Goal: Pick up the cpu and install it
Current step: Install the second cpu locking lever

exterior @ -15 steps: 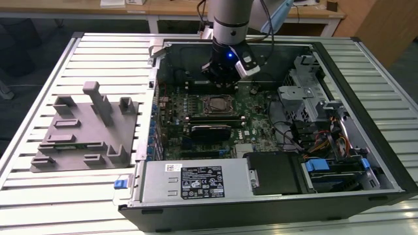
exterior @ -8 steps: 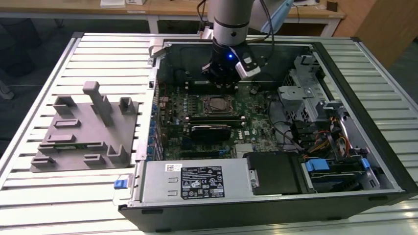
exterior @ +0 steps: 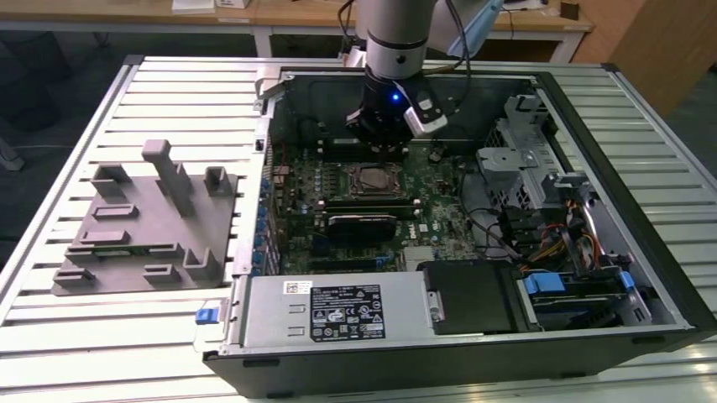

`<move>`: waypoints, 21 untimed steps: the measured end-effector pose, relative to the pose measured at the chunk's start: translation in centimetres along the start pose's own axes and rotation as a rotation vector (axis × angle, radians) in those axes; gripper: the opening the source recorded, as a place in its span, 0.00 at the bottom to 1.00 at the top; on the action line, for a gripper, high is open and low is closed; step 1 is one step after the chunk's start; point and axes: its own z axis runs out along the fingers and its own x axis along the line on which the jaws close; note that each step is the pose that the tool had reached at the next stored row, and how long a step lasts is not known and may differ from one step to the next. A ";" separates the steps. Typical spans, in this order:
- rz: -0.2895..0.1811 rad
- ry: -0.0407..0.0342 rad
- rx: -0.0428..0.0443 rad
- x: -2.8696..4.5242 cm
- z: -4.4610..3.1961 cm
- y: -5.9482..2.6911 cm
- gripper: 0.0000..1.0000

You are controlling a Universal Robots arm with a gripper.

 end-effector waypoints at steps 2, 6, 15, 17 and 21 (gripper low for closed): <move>0.000 0.0000 0.0000 0.00 0.00 -0.09 0.11; 0.000 0.0000 0.0000 -0.01 -0.01 -0.44 0.11; 0.000 0.0001 -0.0003 -0.10 -0.02 -1.37 0.11; 0.000 0.0001 -0.0014 -0.10 -0.05 -1.50 0.11; 0.000 0.0001 -0.0026 -0.11 -0.84 -1.51 0.11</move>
